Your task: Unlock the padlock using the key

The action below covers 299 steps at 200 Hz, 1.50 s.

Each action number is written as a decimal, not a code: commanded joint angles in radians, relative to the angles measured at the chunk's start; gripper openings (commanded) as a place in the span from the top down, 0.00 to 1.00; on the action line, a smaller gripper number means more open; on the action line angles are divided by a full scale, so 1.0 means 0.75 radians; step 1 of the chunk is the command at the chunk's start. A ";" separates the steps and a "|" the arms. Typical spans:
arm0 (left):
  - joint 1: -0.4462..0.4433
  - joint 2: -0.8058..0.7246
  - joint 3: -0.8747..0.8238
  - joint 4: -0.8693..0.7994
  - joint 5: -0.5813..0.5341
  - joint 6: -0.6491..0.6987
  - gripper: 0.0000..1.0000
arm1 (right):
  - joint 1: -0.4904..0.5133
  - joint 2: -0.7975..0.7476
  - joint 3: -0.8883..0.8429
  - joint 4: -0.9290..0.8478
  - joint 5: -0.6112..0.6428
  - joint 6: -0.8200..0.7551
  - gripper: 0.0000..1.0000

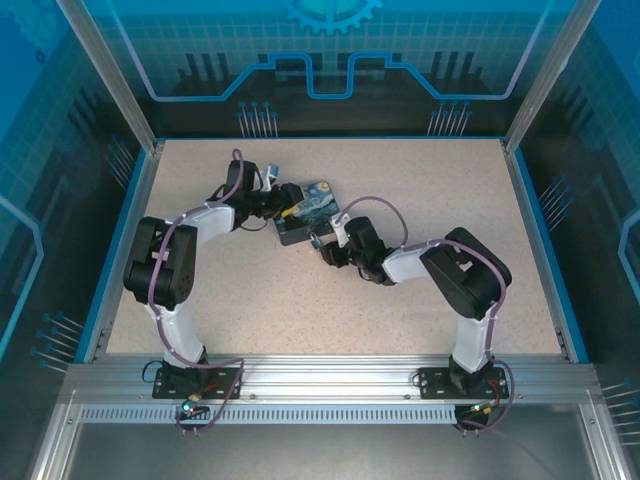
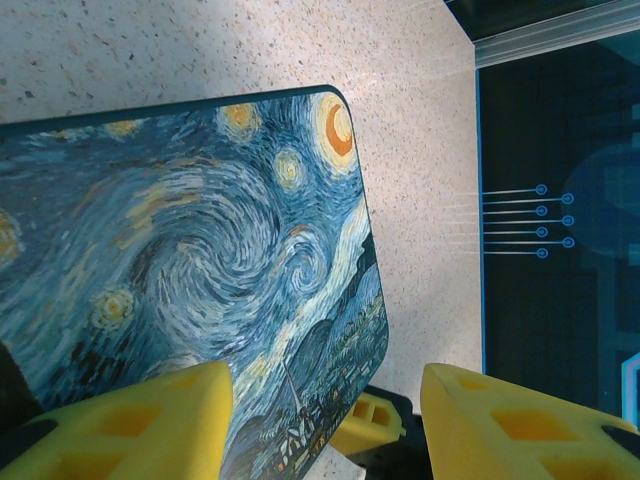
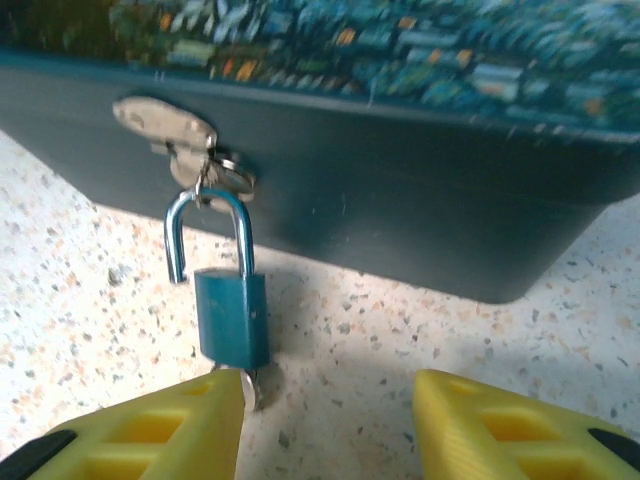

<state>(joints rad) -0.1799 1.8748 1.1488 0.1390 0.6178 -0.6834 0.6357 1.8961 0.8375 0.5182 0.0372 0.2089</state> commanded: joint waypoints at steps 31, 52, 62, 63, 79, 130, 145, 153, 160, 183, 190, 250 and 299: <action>-0.022 -0.002 -0.035 -0.040 0.003 -0.030 0.46 | -0.048 0.045 0.022 0.073 -0.245 0.110 0.52; -0.021 0.000 -0.031 -0.038 0.001 -0.030 0.46 | -0.044 0.059 0.030 0.067 -0.248 0.120 0.52; -0.024 0.000 -0.032 -0.038 0.001 -0.030 0.46 | -0.042 0.070 0.031 0.069 -0.248 0.128 0.52; -0.023 0.000 -0.031 -0.038 0.001 -0.030 0.46 | -0.042 0.071 0.030 0.070 -0.249 0.129 0.52; -0.024 0.000 -0.031 -0.040 0.001 -0.030 0.46 | -0.033 0.082 0.031 0.074 -0.253 0.139 0.53; -0.024 0.000 -0.031 -0.040 0.001 -0.028 0.46 | -0.015 0.140 0.049 0.103 -0.271 0.201 0.56; -0.024 -0.002 -0.032 -0.040 0.002 -0.028 0.46 | -0.009 0.151 0.077 0.103 -0.276 0.208 0.57; -0.024 -0.002 -0.031 -0.040 0.001 -0.029 0.46 | -0.006 0.158 0.092 0.097 -0.277 0.208 0.58; -0.024 0.000 -0.032 -0.038 0.000 -0.029 0.46 | -0.004 0.160 0.096 0.095 -0.281 0.208 0.58; -0.024 0.000 -0.030 -0.036 0.001 -0.030 0.46 | -0.006 0.168 0.109 0.090 -0.305 0.212 0.60; -0.023 0.002 -0.031 -0.037 0.001 -0.028 0.46 | -0.005 0.170 0.113 0.088 -0.316 0.215 0.61; -0.024 0.000 -0.030 -0.036 0.001 -0.028 0.46 | -0.004 0.176 0.120 0.072 -0.320 0.229 0.77; -0.024 -0.004 -0.036 -0.038 -0.002 -0.026 0.46 | -0.007 0.150 0.084 0.099 -0.283 0.244 0.94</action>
<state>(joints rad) -0.1864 1.8748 1.1484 0.1410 0.6178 -0.7017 0.6216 2.0109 0.9123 0.5877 -0.1871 0.3862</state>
